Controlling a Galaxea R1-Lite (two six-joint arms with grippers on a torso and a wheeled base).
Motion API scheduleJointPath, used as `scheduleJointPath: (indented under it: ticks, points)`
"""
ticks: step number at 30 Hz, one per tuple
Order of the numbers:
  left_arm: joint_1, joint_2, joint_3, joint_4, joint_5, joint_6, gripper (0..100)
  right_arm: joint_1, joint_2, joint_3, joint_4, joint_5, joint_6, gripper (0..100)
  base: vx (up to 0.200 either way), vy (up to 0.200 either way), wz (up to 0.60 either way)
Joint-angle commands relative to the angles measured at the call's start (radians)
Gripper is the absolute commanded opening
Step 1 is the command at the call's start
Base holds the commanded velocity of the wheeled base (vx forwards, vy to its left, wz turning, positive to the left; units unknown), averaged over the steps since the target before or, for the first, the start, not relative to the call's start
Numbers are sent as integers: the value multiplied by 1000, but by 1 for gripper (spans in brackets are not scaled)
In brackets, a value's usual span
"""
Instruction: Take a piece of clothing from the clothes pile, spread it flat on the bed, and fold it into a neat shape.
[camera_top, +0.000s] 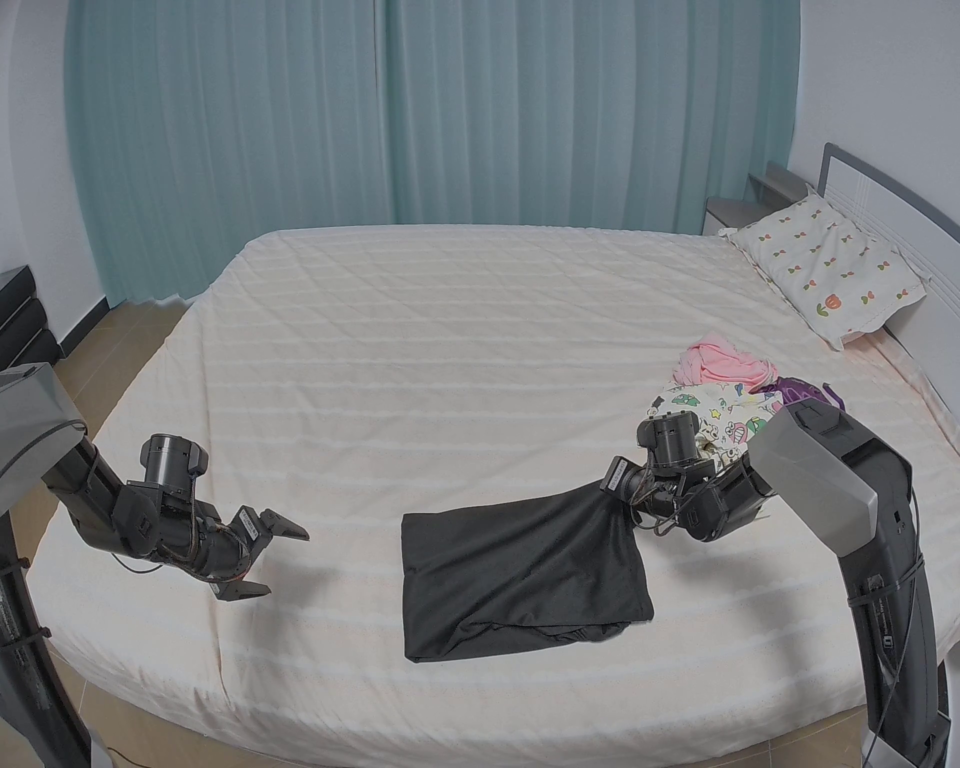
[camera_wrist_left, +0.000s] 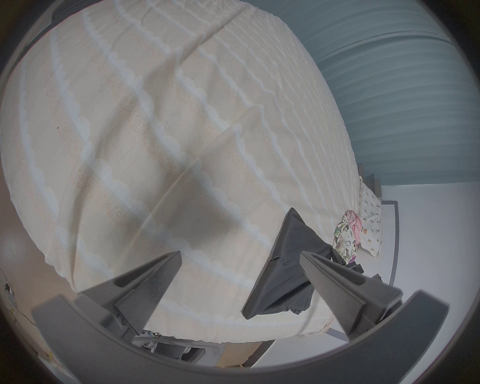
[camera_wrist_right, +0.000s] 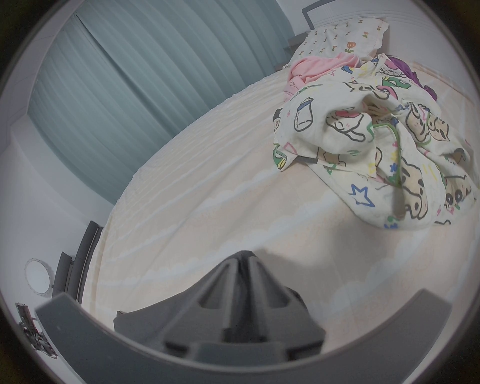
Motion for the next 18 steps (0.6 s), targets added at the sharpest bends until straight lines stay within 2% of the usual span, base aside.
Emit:
scheduleJointPath:
  ticks: [1,2,5,6,7,12,16,18]
  points:
    - [0,2,0,0,0,0,100,-9,-76,68,-7,1,1,100,0,0,0]
    - [0,2,0,0,0,1,100,-9,-80,74,-7,1,1,100,0,0,0]
    - [0,2,0,0,0,0,100,-13,-228,319,-20,35,-16,100,0,0,0]
    - [0,2,0,0,0,0,100,-12,-237,339,-24,42,-19,100,0,0,0]
    - [0,2,0,0,0,0,100,-6,-292,451,-67,101,-27,100,0,0,0]
    - [0,2,2,0,0,0,100,11,-387,793,-262,251,-119,100,0,0,0]
    - [0,2,0,0,0,1,100,19,-336,882,-395,275,-147,100,0,0,0]
    - [0,2,0,0,0,1,100,13,-300,887,-418,272,-157,100,0,0,0]
